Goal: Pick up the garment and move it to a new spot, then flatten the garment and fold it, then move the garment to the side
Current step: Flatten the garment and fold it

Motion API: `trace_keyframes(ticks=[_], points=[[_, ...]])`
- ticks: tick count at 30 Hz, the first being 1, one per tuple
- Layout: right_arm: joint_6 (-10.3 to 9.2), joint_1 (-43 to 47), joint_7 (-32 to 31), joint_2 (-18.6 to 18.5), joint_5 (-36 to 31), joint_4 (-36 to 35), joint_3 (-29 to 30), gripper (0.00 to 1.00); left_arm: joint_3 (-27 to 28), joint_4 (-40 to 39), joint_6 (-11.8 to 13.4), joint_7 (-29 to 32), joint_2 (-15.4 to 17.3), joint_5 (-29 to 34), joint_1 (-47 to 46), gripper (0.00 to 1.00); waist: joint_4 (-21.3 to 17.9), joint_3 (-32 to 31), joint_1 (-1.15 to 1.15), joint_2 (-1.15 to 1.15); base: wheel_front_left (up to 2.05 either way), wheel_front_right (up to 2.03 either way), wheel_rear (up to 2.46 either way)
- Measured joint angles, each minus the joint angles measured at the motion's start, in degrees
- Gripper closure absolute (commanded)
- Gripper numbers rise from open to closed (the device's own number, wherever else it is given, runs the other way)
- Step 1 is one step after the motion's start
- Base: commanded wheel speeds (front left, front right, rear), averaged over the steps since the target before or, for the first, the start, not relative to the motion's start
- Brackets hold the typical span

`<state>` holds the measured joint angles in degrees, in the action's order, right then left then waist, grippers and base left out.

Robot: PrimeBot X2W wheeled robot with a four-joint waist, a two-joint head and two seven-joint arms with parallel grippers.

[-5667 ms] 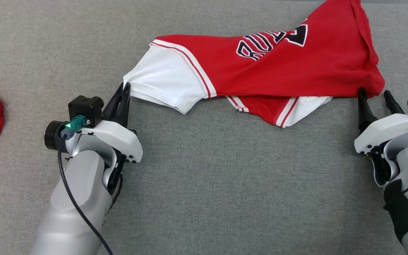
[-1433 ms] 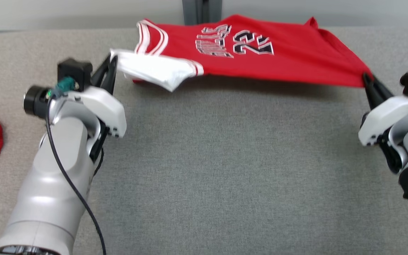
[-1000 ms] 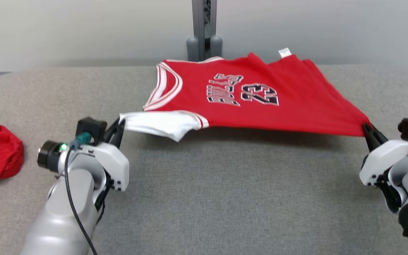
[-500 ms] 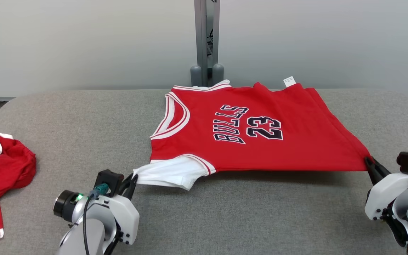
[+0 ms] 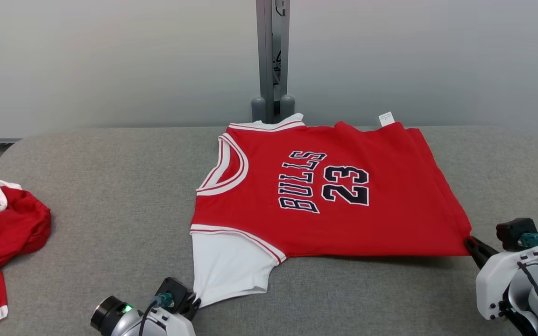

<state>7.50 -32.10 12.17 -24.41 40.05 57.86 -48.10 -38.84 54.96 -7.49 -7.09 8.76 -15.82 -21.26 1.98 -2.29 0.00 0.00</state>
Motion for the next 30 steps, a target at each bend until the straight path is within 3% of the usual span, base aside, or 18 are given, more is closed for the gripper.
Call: trace_keyframes(ticks=[13,20,30], points=[[0.0,-0.18,-15.17,-6.49,14.26,-11.82,-12.77,1.0,-12.21,-18.41,0.0,17.61,14.78,-13.69,3.63,1.0,-1.6,-0.26,0.0,0.0,0.0,0.0,0.0],[0.01,-0.15,-24.32,-11.13,24.51,-20.85,-16.38,1.0,-12.51,-29.66,0.1,25.92,22.88,-19.04,7.93,1.0,-2.26,-0.64,0.0,0.0,0.0,0.0,0.0],[0.0,3.14,-35.98,-18.05,36.69,-32.33,-18.48,1.0,-10.99,-44.77,5.08,33.92,30.16,-24.37,15.45,1.0,-2.35,-0.94,0.0,0.0,0.0,0.0,0.0]])
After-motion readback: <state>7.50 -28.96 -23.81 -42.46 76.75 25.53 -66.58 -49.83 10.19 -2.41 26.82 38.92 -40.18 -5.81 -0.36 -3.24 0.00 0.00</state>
